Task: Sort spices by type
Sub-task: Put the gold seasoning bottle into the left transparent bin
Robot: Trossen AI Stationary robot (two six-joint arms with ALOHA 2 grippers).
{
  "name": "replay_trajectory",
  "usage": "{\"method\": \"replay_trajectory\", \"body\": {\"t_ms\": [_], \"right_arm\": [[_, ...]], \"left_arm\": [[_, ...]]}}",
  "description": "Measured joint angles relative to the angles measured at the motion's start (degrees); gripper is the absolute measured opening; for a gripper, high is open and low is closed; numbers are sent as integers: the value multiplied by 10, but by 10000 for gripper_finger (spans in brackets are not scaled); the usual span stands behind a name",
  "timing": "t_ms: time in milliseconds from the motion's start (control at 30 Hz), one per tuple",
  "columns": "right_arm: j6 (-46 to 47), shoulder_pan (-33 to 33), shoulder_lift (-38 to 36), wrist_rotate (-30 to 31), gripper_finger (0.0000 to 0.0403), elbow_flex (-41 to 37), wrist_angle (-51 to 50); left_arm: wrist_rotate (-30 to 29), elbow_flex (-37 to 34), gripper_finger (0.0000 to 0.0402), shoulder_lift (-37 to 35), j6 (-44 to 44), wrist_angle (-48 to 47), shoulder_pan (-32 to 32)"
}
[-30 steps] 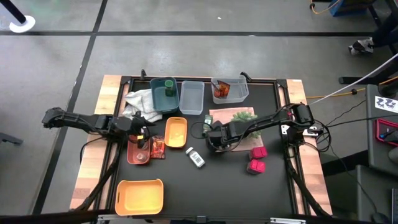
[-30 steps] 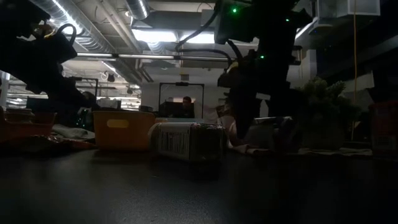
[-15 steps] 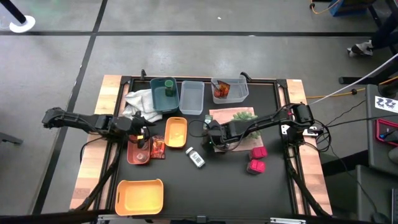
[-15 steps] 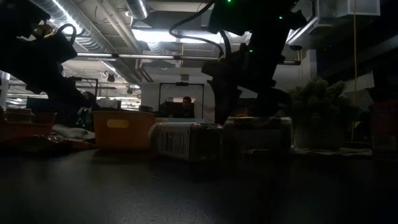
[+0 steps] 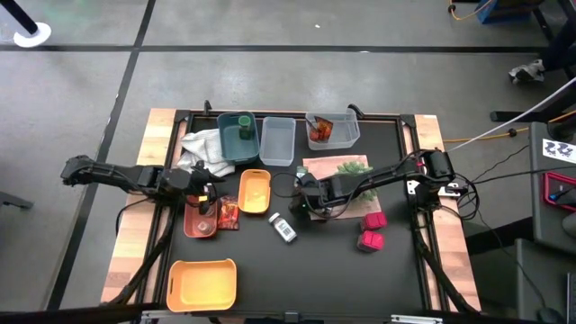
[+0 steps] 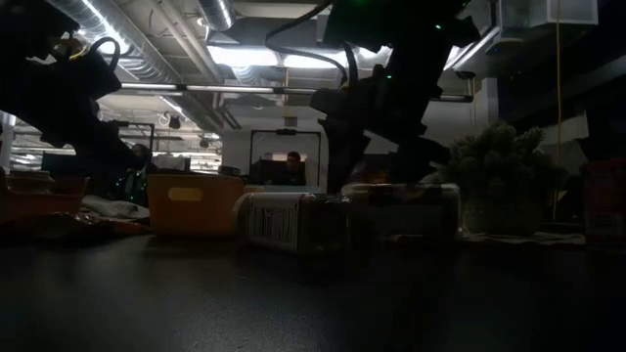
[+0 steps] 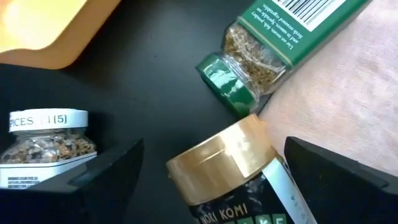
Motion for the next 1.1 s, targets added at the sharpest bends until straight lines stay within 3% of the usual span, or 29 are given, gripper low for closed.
{"method": "replay_trajectory", "body": {"t_ms": [633,1100], "right_arm": [[-179,0,-1,-97,386,1,-8],[-293,0,-1,-116,385,1,-30]], "left_arm": [[0,0,237,0,0,0,0],[0,0,237,0,0,0,0]]}}
